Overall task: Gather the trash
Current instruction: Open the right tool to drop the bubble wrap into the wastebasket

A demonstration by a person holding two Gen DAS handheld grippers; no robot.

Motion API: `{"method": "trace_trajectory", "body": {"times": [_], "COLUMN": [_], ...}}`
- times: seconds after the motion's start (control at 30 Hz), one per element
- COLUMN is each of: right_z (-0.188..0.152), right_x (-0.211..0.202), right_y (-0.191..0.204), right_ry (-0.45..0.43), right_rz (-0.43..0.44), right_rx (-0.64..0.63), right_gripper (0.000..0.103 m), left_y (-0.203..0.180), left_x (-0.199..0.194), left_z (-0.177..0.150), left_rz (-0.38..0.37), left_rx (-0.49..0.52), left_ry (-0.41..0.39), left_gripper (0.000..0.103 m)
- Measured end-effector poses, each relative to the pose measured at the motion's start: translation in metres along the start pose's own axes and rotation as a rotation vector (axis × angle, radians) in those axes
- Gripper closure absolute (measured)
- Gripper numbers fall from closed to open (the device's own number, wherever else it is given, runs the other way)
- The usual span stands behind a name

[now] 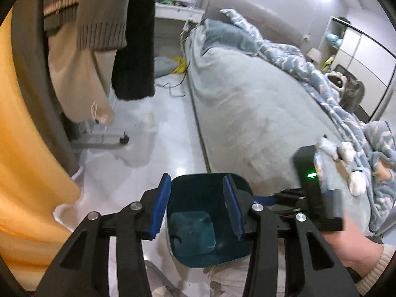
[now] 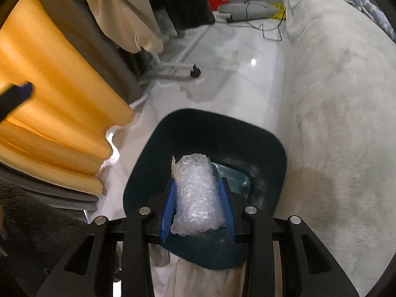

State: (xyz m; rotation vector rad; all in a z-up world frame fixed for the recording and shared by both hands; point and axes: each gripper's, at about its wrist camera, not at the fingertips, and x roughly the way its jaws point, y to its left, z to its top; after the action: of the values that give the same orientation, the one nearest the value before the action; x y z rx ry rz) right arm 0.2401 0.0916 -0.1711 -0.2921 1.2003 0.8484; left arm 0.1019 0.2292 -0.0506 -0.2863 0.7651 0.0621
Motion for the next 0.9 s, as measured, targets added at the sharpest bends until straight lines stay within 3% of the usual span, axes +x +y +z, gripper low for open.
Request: {"method": "trace_trajectory", "body": {"times": [0.4,0.5,0.9], "right_z": [-0.008,-0.01,-0.022], "right_x": [0.025,0.025,-0.033], "right_y": [0.016,0.016,0.017], "right_ry": [0.088,0.091,-0.061], "right_rz": [-0.03,-0.029,0.0], "right_rx": [-0.056,-0.048,-0.115], "right_gripper": [0.06,0.045,0.038], "left_y": [-0.002,-0.007,-0.045], "left_x": [-0.028,-0.032,-0.029], "left_z": [0.009,0.013,0.028], "left_rz": [-0.04,-0.049,-0.134], "left_rx": [0.018,0.03,0.028], "left_ry": [-0.086,-0.105,-0.14], "left_gripper": [0.057,0.057,0.056]}}
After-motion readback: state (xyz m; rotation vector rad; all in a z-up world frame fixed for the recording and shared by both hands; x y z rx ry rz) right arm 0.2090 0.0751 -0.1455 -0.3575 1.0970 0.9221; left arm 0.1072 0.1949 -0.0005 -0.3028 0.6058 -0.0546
